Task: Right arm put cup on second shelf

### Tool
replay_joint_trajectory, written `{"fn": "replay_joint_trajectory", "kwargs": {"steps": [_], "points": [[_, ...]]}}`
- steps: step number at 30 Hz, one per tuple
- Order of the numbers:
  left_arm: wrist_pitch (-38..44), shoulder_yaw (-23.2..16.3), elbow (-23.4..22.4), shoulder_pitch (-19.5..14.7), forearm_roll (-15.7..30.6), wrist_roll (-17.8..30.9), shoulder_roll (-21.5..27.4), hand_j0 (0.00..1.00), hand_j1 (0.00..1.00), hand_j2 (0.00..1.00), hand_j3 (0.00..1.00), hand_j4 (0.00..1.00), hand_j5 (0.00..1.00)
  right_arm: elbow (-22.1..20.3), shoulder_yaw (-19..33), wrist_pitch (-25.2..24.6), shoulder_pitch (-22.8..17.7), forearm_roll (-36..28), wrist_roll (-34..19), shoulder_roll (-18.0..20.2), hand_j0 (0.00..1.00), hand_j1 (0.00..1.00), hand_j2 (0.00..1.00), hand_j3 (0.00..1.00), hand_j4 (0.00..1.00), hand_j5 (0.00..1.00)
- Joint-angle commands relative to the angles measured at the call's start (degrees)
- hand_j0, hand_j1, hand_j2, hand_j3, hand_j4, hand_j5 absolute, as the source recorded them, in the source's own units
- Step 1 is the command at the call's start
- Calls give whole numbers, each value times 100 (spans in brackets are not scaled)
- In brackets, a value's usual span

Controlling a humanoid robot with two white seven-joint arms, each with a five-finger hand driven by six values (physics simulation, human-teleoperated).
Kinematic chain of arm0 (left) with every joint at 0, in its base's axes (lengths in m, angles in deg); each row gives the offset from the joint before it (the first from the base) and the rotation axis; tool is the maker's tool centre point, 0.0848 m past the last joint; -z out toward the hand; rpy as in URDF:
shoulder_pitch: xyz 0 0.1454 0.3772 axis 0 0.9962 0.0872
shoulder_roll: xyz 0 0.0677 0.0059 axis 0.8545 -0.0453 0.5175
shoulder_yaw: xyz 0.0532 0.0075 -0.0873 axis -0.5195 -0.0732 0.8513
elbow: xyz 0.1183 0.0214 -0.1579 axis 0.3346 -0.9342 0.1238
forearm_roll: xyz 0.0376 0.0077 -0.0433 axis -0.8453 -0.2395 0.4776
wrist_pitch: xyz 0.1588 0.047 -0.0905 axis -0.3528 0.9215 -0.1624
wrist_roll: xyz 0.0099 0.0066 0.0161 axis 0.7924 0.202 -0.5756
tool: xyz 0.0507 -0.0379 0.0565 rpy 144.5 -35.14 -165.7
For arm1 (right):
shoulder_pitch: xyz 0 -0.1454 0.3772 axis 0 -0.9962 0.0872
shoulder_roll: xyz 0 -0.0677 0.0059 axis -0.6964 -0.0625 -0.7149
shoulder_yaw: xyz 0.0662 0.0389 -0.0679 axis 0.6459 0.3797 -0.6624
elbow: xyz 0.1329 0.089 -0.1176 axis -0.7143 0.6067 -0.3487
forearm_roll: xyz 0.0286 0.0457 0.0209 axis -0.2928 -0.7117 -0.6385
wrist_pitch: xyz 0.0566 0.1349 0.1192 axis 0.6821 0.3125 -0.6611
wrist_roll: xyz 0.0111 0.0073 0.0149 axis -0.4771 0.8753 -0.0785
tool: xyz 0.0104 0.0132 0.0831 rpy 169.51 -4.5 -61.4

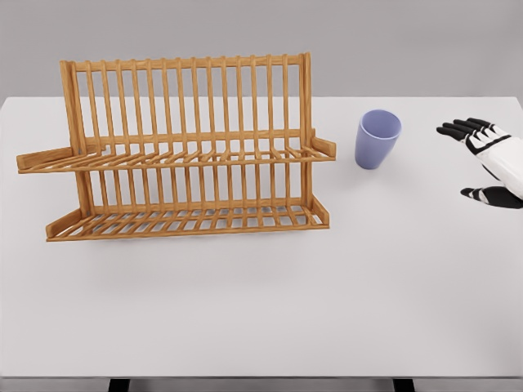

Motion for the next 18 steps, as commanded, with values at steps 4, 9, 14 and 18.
{"fn": "replay_joint_trajectory", "kwargs": {"steps": [4, 9, 14, 18], "points": [[3, -1, -2, 0, -2, 2, 0, 100, 100, 100, 100, 100, 100, 21, 20, -1, 18, -56, -67, -9, 100, 100, 100, 100, 100, 100], [3, -1, -2, 0, -2, 2, 0, 100, 100, 100, 100, 100, 100, 398, -41, -1, 580, -548, -885, -369, 100, 100, 100, 100, 100, 100], [3, -1, -2, 0, -2, 2, 0, 100, 100, 100, 100, 100, 100, 996, -41, -1, 721, -1497, -1139, -421, 100, 100, 100, 100, 100, 100], [-6, -1, -2, 0, -2, 2, 0, 100, 100, 100, 100, 100, 100, 1093, -59, -1, 1063, -1629, -2018, -905, 100, 100, 100, 100, 100, 100]]}}
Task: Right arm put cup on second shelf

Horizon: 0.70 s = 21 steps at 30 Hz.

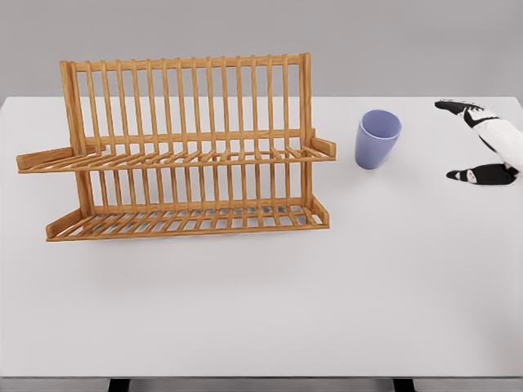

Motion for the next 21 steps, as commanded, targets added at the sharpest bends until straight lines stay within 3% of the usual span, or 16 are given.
{"fn": "replay_joint_trajectory", "kwargs": {"steps": [1, 5, 9, 11, 14, 17, 21], "points": [[3, -1, -2, 0, -2, 2, 0, 100, 100, 100, 100, 100, 100, 71, -9, -7, 44, -163, -343, -218, 100, 100, 100, 100, 100, 100], [3, -1, -2, 0, -2, 2, 0, 100, 100, 100, 100, 100, 100, 79, -124, -7, 132, -584, -395, -262, 100, 100, 100, 100, 100, 100], [3, -1, -2, 0, -2, 2, 0, 100, 100, 100, 100, 100, 100, 720, -115, -7, 457, -1490, -1318, -367, 100, 100, 100, 100, 100, 100], [3, -1, -2, 0, -2, 2, 0, 100, 100, 100, 100, 100, 100, 1028, -115, -7, 615, -1499, -1345, -376, 100, 100, 100, 100, 100, 100], [3, -1, -2, 0, -2, 2, 0, 100, 100, 100, 100, 100, 100, 1116, -106, -7, 729, -1683, -1354, -464, 100, 100, 100, 100, 100, 100], [3, -1, -2, 0, -2, 2, 0, 100, 100, 100, 100, 100, 100, 1441, -106, -7, 791, -2570, -1646, -587, 100, 100, 100, 100, 100, 100], [3, -1, -2, 0, -2, 2, 0, 100, 100, 100, 100, 100, 100, 1661, -115, -78, 1028, -2703, -1646, -1070, 100, 100, 100, 100, 100, 100]]}}
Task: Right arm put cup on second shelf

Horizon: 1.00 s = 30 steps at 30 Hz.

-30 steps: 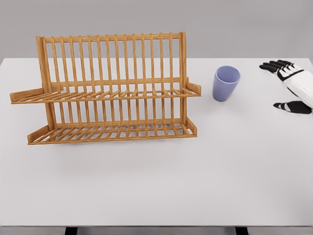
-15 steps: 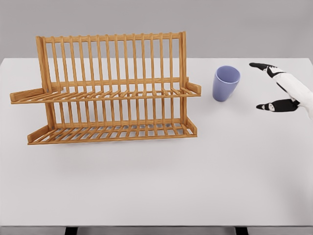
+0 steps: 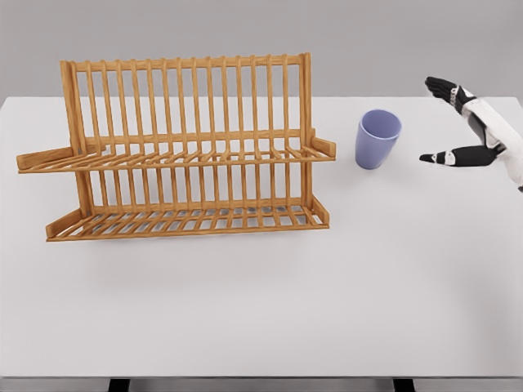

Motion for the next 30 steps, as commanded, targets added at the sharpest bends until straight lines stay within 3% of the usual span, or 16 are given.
{"fn": "replay_joint_trajectory", "kwargs": {"steps": [1, 3, 9, 15, 21, 30], "points": [[-6, 0, -2, 0, -2, 2, 0, 100, 100, 100, 100, 100, 100, 284, -1, -95, 35, -201, -36, -304, 100, 100, 100, 100, 100, 100], [3, 0, -2, 0, -2, 2, 0, 100, 100, 100, 100, 100, 100, 486, -1, -226, 203, -201, -36, -400, 100, 100, 100, 100, 100, 100], [3, 0, -2, 0, -2, 2, 0, 100, 100, 100, 100, 100, 100, 635, 8, -656, 203, -201, -36, -427, 100, 100, 100, 100, 100, 100], [3, 0, -2, 0, -2, 2, 0, 100, 100, 100, 100, 100, 100, 636, 43, -1457, 255, -192, -36, -602, 100, 100, 100, 100, 100, 100], [-6, 0, -2, 0, -2, 2, 0, 100, 100, 100, 100, 100, 100, 732, 16, -1686, 378, -192, -36, -646, 100, 100, 100, 100, 100, 100], [3, 0, -2, 0, -2, 2, 0, 100, 100, 100, 100, 100, 100, 1119, 8, -1650, 510, -192, -36, -840, 100, 100, 100, 100, 100, 100]]}}
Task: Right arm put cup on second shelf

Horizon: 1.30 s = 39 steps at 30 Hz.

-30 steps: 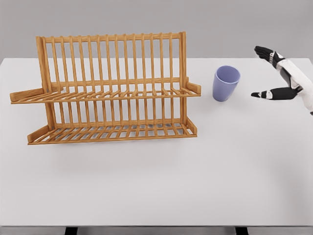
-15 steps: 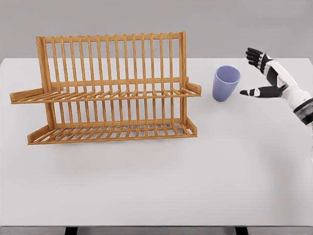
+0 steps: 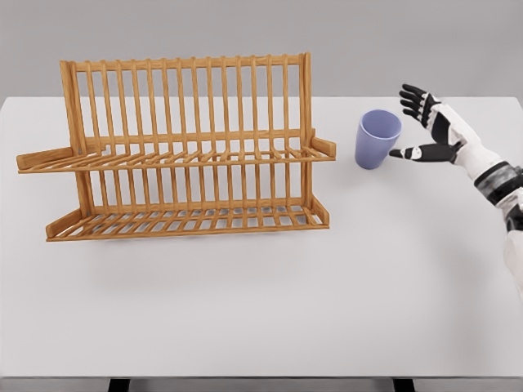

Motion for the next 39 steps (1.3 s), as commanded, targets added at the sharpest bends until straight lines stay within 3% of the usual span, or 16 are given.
{"fn": "replay_joint_trajectory", "kwargs": {"steps": [1, 7, 39], "points": [[3, -1, -2, 0, -2, 2, 0, 100, 100, 100, 100, 100, 100, 68, -4, -1, 0, -38, 0, -65, 100, 100, 100, 100, 100, 100], [3, -1, -2, 0, -2, 2, 0, 100, 100, 100, 100, 100, 100, 270, -4, -1, 70, -38, 0, -92, 100, 100, 100, 100, 100, 100], [3, -1, -2, 0, -2, 2, 0, 100, 100, 100, 100, 100, 100, 534, -21, 7, 123, 15, 0, -408, 100, 100, 100, 100, 100, 100]]}}
